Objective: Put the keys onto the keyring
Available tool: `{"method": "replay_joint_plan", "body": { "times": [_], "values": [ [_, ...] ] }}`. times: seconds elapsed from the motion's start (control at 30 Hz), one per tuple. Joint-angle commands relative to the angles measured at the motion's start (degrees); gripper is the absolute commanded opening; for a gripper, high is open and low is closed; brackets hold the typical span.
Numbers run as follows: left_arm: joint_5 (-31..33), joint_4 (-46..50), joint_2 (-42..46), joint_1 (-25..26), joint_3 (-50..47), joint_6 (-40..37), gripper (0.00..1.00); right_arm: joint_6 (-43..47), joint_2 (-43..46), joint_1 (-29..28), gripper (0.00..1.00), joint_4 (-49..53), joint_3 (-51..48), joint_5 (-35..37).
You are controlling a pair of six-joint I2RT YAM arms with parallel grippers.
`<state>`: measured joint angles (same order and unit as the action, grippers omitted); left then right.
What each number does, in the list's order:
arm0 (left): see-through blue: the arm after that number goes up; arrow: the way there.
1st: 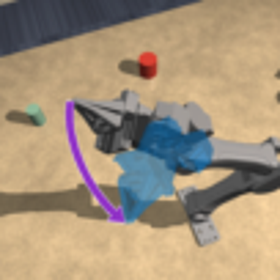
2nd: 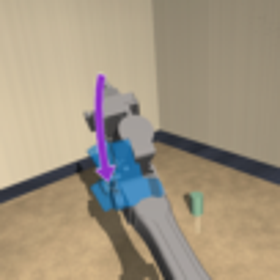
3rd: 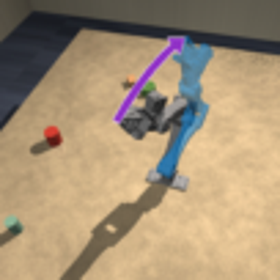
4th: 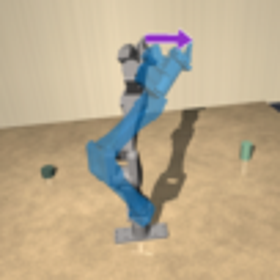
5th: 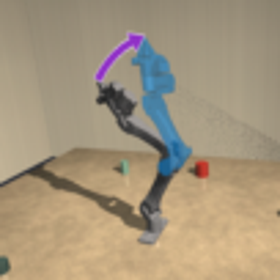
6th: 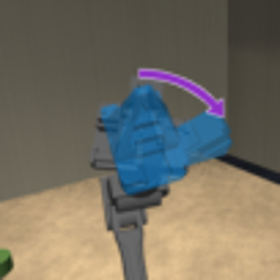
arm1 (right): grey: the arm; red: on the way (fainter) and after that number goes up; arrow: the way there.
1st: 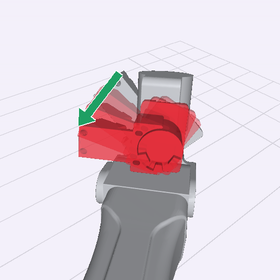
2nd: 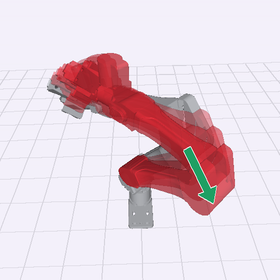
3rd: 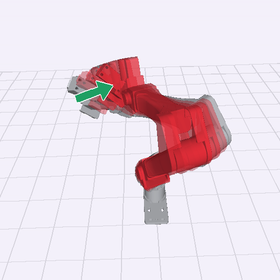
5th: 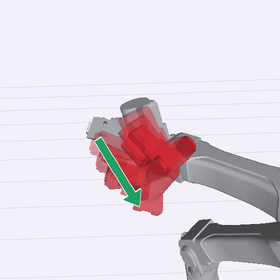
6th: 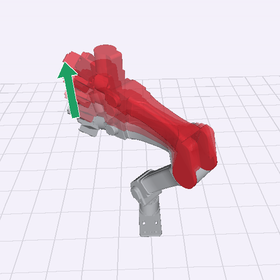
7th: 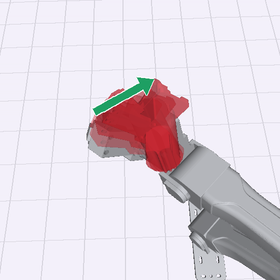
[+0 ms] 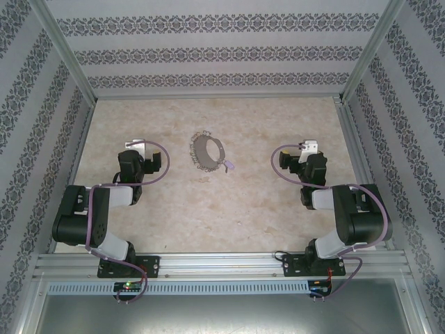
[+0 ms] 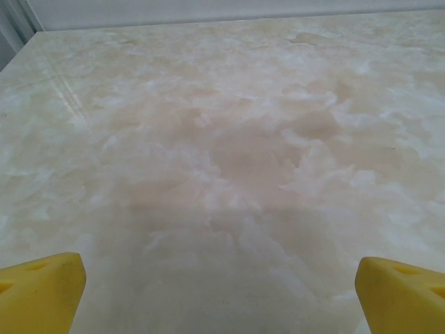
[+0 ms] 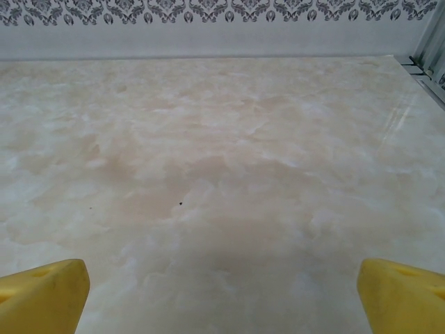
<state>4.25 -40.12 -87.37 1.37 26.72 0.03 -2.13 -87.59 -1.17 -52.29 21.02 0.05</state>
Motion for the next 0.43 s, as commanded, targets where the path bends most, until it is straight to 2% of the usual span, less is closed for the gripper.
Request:
{"method": "replay_joint_plan", "body": {
  "times": [0.0, 0.4],
  "values": [
    [-1.00, 0.75, -0.35, -0.75, 0.91, 0.85, 1.00, 1.15, 0.50, -0.19, 0.98, -0.79, 0.61, 1.55],
    [-1.00, 0.60, -0.35, -0.79, 0.82, 0.77, 1.00, 0.36, 0.72, 1.13, 0.98, -0.13, 0.79, -0.76]
  ]
}}
